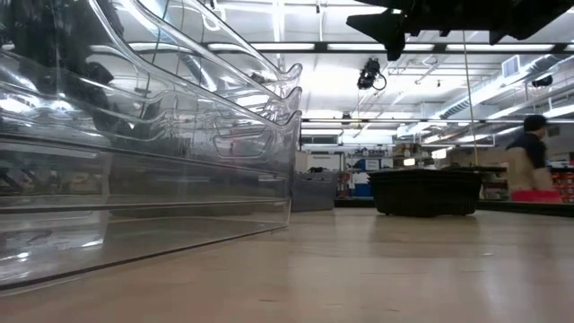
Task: Stack baskets by color
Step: Stack the bottom black bin on top of the top left black bin
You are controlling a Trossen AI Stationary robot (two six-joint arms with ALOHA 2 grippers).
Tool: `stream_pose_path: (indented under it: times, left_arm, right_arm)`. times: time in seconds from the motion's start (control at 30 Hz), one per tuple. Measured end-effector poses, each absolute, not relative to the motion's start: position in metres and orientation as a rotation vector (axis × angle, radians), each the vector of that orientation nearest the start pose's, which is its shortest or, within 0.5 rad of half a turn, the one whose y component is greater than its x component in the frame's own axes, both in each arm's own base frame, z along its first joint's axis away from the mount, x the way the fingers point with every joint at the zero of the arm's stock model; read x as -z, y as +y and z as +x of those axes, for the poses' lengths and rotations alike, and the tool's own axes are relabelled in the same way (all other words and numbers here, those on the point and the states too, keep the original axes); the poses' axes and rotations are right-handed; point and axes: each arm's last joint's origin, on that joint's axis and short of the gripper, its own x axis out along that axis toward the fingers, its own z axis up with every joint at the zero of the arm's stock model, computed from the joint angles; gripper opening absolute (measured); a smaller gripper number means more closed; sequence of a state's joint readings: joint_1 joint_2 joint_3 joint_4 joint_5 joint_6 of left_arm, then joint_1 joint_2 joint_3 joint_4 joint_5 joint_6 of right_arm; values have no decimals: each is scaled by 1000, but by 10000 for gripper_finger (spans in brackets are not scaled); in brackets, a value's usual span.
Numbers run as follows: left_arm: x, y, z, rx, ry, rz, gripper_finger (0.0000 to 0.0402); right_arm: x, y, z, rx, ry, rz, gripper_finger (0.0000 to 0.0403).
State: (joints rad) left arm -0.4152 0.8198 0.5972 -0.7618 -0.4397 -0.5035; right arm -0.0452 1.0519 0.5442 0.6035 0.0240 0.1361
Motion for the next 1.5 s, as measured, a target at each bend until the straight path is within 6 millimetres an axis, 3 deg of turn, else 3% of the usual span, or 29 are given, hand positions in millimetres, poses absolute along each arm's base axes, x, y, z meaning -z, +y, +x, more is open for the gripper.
stream_pose_path:
  times: [0.23,0.43,0.97,1.3,1.5]
  left_arm:
    - [-221,-47,139,-227,881,-16,172]
    - [-239,-41,147,-237,920,33,161]
    - [-231,-19,171,-173,1067,-103,142]
    - [-260,-18,181,-231,1185,-39,155]
    - [-272,-18,183,-205,1160,5,151]
  right_arm:
    - [-274,-11,228,67,-86,146,231]
    - [-274,-14,228,77,-93,145,231]
    - [-274,-29,227,95,-93,125,231]
    - [-274,-27,227,46,-85,149,231]
    - [-273,-27,227,47,-78,149,231]
